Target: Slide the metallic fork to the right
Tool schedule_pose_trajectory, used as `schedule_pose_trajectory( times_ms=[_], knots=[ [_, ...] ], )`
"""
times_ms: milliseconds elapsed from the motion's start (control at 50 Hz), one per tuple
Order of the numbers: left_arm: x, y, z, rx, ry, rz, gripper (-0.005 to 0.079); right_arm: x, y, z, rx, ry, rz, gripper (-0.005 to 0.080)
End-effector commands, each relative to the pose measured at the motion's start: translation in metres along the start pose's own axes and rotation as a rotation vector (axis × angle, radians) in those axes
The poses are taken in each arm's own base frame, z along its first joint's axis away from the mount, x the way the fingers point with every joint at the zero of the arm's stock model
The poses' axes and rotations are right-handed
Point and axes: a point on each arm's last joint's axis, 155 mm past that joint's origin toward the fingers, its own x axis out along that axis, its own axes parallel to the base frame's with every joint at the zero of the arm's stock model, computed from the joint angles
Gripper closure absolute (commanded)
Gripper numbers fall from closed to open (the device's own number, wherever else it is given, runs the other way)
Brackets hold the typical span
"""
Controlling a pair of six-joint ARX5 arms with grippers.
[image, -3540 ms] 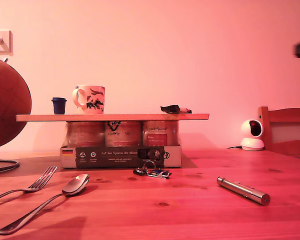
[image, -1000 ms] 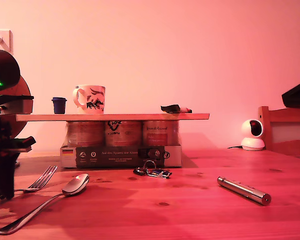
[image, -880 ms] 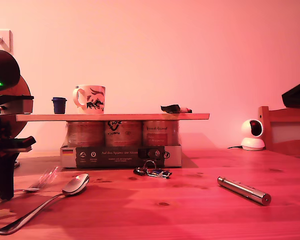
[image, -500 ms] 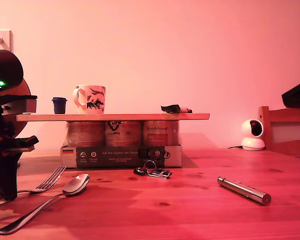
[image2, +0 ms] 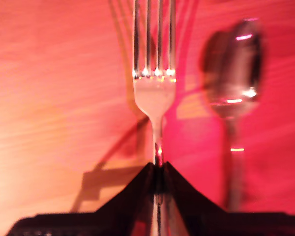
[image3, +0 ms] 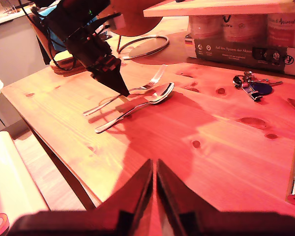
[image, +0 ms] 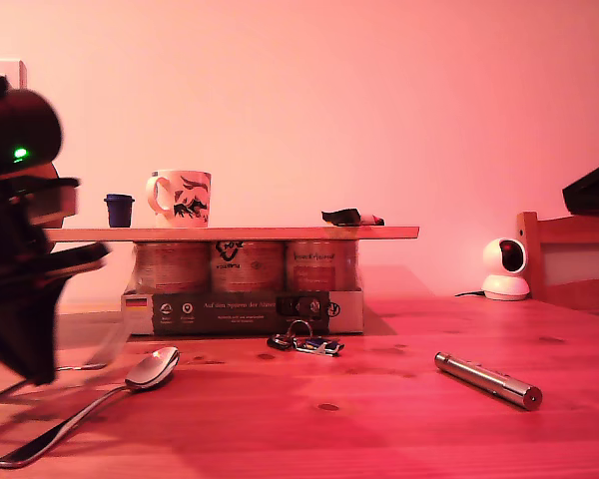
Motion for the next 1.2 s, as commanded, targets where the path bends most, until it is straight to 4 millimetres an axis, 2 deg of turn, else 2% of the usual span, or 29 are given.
schedule_pose_trajectory(
  times_ms=[0, 640, 1180],
  knots=[
    [0.004, -0.005, 0.000, -0.004, 0.006, -0.008, 0.0761, -0.002, 0.003, 0.008, -0.007, -0.025, 0.007, 0.0765],
    [0.006, -0.030, 0.004, -0.089, -0.017, -0.038, 0.0761, -0.002, 0.003, 0.008, -0.006, -0.021, 0.010, 0.0765],
    [0.002, -0.073, 0.016, -0.054, -0.066, -0.101, 0.0761, -0.002, 0.003, 0.008, -0.006, -0.021, 0.011, 0.0765]
  ],
)
